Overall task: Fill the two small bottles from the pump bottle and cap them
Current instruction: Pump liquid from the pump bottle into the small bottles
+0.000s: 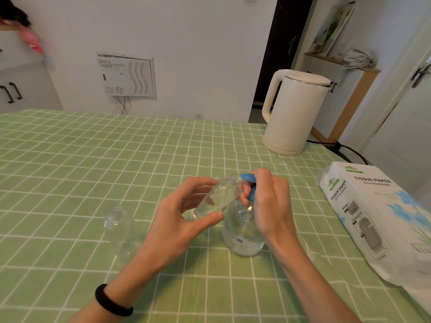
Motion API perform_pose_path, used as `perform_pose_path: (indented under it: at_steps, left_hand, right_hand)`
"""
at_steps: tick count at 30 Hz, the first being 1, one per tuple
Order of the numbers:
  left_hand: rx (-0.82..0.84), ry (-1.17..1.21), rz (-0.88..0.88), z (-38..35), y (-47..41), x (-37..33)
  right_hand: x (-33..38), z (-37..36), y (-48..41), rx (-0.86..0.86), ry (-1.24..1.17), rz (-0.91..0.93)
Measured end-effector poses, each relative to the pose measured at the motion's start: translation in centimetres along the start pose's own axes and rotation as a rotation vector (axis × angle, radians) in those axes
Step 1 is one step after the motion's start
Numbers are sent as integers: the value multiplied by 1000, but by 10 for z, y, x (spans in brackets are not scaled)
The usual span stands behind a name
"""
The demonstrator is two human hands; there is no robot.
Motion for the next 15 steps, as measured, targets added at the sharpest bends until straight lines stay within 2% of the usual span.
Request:
perform_pose_path:
  at_steps: [7, 15]
  left_hand:
    - [-34, 22, 36, 0, 0, 6]
    - [-206, 52, 192, 2, 3, 34]
  right_hand:
    - [-6, 0, 0, -6, -27, -17]
    - [-12, -1, -3, -24, -100, -18]
Point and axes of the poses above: each hand's wrist, its own y-axis away from the middle knuckle, its own z-axis out of the back of the hand, x = y × z, the point moved 3 cm from there along -y, towards the middle knuckle, and after that the axes turned 2 degrees about y, right-handed, at the moved point
